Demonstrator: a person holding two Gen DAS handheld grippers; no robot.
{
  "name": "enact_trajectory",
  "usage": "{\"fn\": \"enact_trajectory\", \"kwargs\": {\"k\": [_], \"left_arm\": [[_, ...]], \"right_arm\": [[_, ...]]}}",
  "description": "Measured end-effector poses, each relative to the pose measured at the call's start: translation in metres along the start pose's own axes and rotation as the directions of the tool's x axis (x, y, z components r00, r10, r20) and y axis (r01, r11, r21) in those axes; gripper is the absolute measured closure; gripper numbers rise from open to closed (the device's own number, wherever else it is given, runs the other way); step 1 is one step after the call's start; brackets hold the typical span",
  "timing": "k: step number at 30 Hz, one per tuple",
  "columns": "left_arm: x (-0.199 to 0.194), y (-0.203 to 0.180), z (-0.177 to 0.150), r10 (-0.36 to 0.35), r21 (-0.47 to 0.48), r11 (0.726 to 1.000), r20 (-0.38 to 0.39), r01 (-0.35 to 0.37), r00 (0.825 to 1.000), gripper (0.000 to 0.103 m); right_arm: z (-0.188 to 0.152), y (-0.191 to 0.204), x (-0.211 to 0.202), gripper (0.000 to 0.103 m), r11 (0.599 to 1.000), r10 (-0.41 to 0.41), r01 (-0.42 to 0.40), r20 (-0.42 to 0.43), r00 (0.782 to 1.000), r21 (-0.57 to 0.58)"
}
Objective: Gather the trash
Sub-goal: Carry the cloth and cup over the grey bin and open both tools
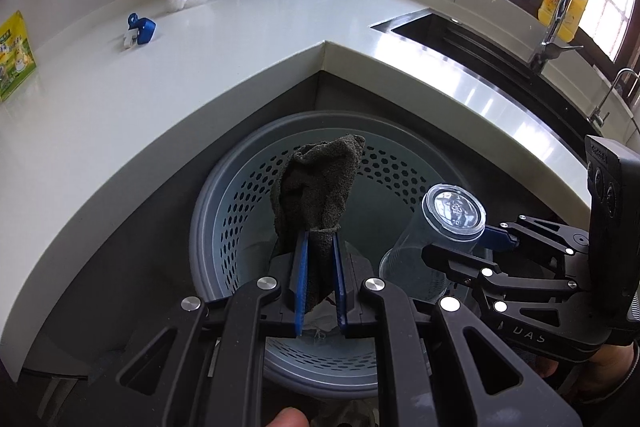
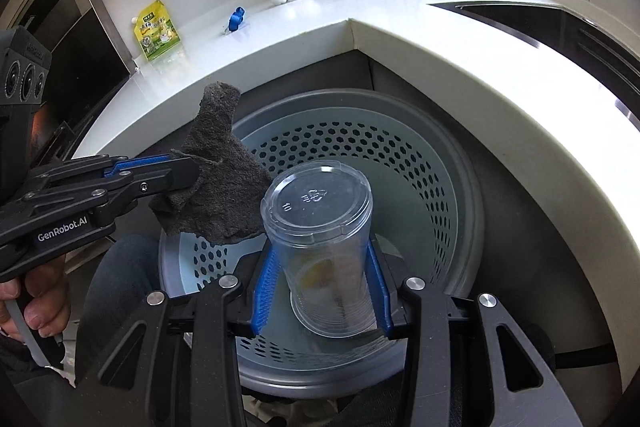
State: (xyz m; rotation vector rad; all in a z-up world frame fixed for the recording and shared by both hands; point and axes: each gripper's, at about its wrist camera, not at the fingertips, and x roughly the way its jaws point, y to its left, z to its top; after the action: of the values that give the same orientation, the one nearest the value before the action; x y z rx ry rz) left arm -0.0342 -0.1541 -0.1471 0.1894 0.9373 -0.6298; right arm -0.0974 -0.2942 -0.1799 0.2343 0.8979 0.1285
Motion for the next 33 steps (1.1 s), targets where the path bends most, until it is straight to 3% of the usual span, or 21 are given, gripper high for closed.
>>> {"fn": "enact_trajectory", "kwargs": {"k": [14, 21, 22, 24, 29, 31, 33], "left_arm": [[0.033, 0.011, -0.014, 0.008, -0.008, 1.0, -0.078, -0.009, 0.997, 0.091], [0.039, 0.013, -0.012, -0.005, -0.02, 1.0, -0.093, 0.003, 0.996, 0.084], [0.039, 0.013, -0.012, -0.001, -0.019, 1.0, -0.092, -0.001, 0.996, 0.082], [0.037, 0.013, -0.012, 0.002, -0.024, 1.0, -0.085, -0.004, 0.996, 0.052], [0.028, 0.014, -0.011, 0.017, -0.028, 0.999, -0.051, -0.019, 0.999, 0.031], [0.023, 0.014, -0.011, 0.017, -0.033, 0.999, -0.041, -0.019, 0.999, 0.028], [0.014, 0.017, -0.011, 0.017, -0.039, 0.999, -0.023, -0.018, 1.0, 0.017]], "right_arm": [[-0.005, -0.001, 0.016, 0.063, 1.0, -0.02, 0.019, -0.057, 0.998, -0.007], [-0.003, 0.002, 0.019, 0.056, 0.999, -0.043, 0.042, -0.071, 0.997, -0.023], [-0.003, 0.002, 0.018, 0.053, 0.999, -0.048, 0.047, -0.069, 0.996, -0.02], [-0.004, 0.003, 0.017, 0.052, 0.999, -0.047, 0.046, -0.066, 0.997, -0.021], [-0.004, 0.003, 0.011, 0.043, 0.999, -0.051, 0.05, -0.045, 0.998, -0.014], [-0.004, 0.003, 0.006, 0.036, 0.999, -0.045, 0.045, -0.026, 0.999, -0.009], [-0.002, 0.004, -0.001, 0.03, 0.999, -0.05, 0.049, -0.006, 0.999, -0.015]]}}
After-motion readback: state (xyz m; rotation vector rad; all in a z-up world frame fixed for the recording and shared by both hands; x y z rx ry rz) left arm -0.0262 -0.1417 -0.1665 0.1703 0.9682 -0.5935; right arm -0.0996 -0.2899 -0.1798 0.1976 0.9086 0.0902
